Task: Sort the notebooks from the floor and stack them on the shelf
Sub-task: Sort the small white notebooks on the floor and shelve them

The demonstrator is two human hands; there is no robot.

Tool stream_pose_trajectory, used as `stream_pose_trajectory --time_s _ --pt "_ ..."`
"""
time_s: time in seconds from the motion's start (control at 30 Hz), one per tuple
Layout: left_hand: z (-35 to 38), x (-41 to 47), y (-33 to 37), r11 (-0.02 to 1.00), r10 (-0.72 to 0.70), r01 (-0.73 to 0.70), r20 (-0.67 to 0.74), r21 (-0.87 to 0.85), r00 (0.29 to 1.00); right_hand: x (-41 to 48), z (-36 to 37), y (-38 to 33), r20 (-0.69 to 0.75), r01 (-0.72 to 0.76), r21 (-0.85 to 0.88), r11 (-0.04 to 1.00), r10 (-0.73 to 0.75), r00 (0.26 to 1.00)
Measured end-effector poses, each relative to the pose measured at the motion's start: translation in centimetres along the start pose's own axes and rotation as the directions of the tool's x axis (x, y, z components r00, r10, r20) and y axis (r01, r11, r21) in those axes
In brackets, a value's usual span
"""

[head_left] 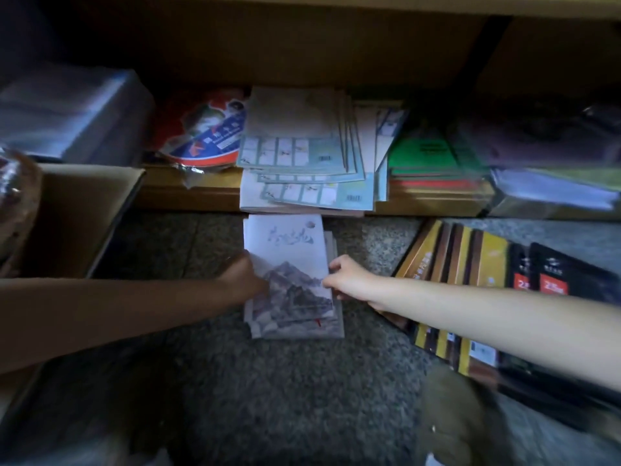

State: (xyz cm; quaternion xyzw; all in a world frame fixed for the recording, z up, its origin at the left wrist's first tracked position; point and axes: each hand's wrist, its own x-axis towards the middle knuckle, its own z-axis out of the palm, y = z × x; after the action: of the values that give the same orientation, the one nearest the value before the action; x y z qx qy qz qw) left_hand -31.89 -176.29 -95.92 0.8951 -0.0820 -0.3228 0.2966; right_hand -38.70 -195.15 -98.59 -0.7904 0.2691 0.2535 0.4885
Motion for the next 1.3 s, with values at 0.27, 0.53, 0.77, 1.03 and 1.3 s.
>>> stream_pose_trajectory --time_s 0.27,0.53,0.77,1.03,1.3 --pt "0.2 -0.6 1.3 0.877 -0.194 0.170 -0.007 -0.450 0.981 -1.2 -0.6 0.3 0.038 0.011 0.075 0.997 -0.014 0.999" --pt "0.8 -1.8 3.0 0.814 -0.096 0.047 -0.054 -0.579 0.994 -2.9 -0.1 0.8 0.035 -0.006 0.122 0.993 0.002 0.999" --pt "0.3 -7.6 5.9 0.704 0.341 -0.361 -0.154 -0.612 0.927 -9.3 0.3 2.5 -0.352 0.353 0.279 0.893 -0.246 0.903" --pt "-6.7 -10.1 12.4 0.405 0.512 -0.649 -0.428 -0.644 0.745 -13.7 -5.5 -4.1 -0.483 0.743 0.273 0.610 -0.581 0.655" --pt "-16.0 -8.8 16.1 0.288 0.550 -0.847 -0.647 -0.447 0.529 -14.9 -10.3 -15.7 -0.347 0.746 0.386 0.543 -0.664 0.663"
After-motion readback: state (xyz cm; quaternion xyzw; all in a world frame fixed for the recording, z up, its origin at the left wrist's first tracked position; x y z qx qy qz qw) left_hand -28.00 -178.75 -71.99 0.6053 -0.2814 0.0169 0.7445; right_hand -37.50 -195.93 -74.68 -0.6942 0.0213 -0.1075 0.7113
